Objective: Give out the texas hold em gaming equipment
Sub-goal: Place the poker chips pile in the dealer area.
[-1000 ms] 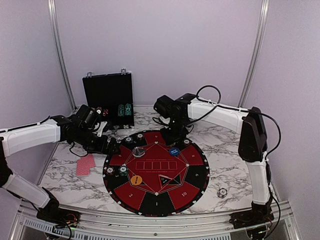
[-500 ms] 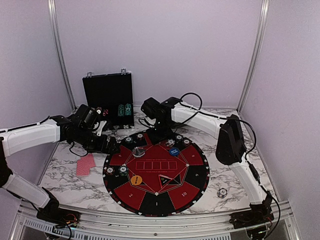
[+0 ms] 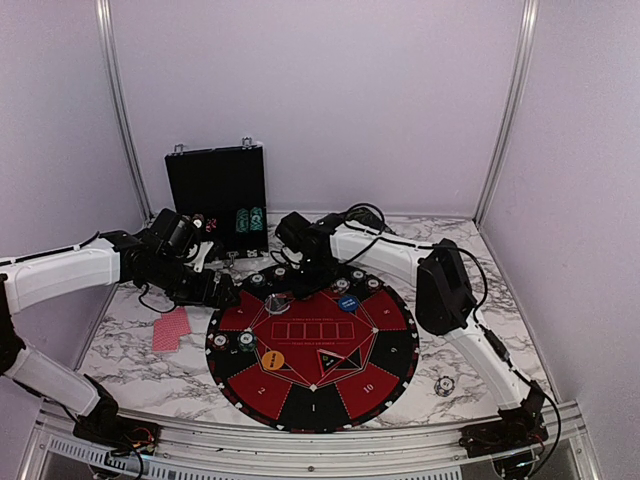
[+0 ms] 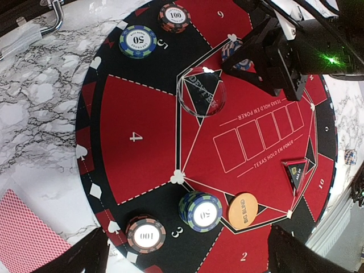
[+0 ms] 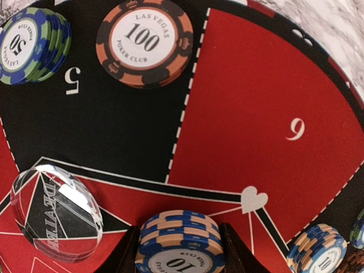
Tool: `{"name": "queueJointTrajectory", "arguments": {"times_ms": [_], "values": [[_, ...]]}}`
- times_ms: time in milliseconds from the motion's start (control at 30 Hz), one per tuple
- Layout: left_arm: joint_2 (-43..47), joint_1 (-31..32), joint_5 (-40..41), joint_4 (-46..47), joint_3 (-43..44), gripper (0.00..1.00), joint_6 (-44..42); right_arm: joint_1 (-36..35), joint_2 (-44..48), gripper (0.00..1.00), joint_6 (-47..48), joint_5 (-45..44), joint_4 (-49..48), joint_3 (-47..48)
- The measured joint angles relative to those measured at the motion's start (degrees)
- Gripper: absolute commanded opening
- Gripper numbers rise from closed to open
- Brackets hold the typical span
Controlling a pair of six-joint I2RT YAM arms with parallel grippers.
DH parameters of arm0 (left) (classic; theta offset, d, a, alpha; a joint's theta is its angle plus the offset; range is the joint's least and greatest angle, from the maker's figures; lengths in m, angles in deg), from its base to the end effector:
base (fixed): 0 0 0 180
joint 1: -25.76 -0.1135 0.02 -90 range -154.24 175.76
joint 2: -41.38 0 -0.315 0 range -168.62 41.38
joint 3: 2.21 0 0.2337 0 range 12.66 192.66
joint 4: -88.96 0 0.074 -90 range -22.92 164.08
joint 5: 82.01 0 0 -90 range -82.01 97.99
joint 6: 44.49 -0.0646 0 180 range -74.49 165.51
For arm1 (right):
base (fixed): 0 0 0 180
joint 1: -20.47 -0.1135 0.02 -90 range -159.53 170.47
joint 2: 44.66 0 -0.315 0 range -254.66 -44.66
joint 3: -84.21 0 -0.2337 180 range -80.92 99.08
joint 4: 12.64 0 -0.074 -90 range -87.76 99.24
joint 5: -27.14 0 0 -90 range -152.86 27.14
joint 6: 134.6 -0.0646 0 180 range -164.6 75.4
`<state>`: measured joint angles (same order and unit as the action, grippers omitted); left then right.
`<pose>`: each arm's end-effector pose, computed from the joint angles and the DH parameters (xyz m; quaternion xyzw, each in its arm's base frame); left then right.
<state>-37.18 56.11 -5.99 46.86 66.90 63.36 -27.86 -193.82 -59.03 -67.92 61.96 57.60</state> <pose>0.2277 -0.1514 0.2768 0.1419 0.9273 -0.2383 0.2514 0.3832 0.4220 0.1619 -0.2798 0.9438 0.0515 0.1680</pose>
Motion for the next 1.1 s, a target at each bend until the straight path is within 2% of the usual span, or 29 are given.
{"name": "queueJointTrajectory", "arguments": {"times_ms": [1100], "values": [[0.0,-1.0,-0.6,0.0,0.0,0.99,0.0,1.0,-3.7,0.27,0.8,2.9,-8.6,3.1]]}}
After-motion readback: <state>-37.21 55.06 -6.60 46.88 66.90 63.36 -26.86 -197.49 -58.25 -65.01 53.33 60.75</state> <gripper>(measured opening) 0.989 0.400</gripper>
